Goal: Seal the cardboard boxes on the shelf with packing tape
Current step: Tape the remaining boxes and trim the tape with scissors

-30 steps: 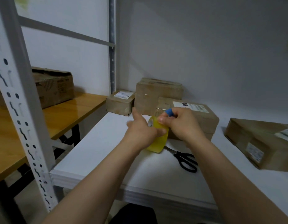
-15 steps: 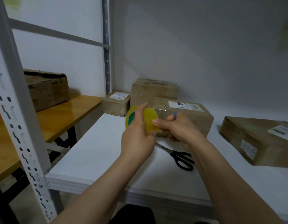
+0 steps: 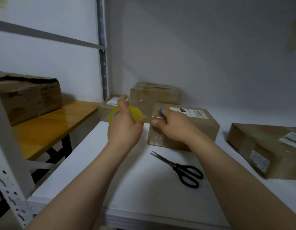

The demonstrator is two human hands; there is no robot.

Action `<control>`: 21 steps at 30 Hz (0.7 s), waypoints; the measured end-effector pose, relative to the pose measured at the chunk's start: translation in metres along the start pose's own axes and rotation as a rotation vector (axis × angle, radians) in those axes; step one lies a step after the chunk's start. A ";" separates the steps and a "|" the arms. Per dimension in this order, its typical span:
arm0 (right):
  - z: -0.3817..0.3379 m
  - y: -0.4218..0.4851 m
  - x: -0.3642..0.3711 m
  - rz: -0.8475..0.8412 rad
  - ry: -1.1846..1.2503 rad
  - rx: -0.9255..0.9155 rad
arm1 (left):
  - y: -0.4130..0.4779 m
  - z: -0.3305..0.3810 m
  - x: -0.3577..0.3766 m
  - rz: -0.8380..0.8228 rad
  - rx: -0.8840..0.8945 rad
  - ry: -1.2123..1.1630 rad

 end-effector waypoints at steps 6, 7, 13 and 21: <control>0.081 -0.024 -0.060 0.344 0.203 0.298 | 0.015 -0.016 0.023 -0.095 0.077 0.285; 0.099 -0.029 -0.070 0.386 0.170 0.348 | 0.017 -0.022 0.027 -0.109 0.075 0.339; 0.179 -0.049 -0.060 0.265 0.310 0.631 | 0.022 -0.049 0.065 -0.416 -0.046 0.528; 0.194 -0.068 -0.011 0.129 0.861 0.769 | 0.010 -0.002 0.103 -0.507 -0.222 -0.126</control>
Point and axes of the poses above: each hand's wrist, its own y-axis towards the middle knuckle, its own x-axis out of the palm, z = x × y, the point moved 10 cm from there along y, towards the middle knuckle, and after that the axes turned 4 degrees about z, right-handed, at the moved point
